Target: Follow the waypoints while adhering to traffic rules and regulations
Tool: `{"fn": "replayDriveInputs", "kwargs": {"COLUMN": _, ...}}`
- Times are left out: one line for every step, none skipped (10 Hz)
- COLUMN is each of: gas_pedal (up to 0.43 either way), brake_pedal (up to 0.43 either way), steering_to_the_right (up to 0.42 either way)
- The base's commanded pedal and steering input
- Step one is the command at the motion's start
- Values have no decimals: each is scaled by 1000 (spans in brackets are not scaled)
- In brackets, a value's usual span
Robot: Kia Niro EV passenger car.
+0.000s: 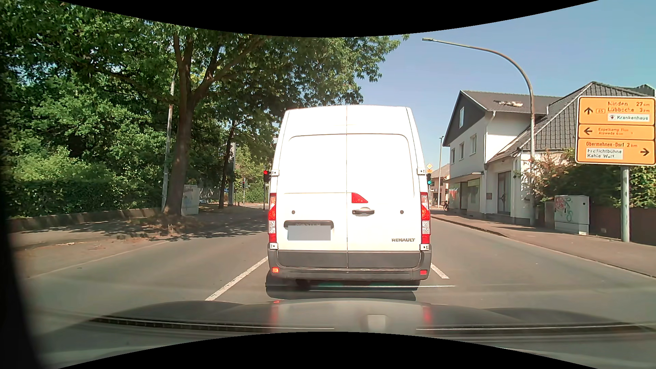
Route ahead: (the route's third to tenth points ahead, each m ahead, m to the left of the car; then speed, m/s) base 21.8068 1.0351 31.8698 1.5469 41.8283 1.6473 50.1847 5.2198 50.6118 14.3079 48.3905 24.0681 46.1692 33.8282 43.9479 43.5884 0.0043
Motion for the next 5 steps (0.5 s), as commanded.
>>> {"fn": "replayDriveInputs", "kwargs": {"gas_pedal": 0, "brake_pedal": 6, "steering_to_the_right": 1}}
{"fn": "replayDriveInputs", "kwargs": {"gas_pedal": 0, "brake_pedal": 6, "steering_to_the_right": 1}}
{"fn": "replayDriveInputs", "kwargs": {"gas_pedal": 0, "brake_pedal": 6, "steering_to_the_right": 1}}
{"fn": "replayDriveInputs", "kwargs": {"gas_pedal": 0, "brake_pedal": 6, "steering_to_the_right": 1}}
{"fn": "replayDriveInputs", "kwargs": {"gas_pedal": 0, "brake_pedal": 6, "steering_to_the_right": 0}}
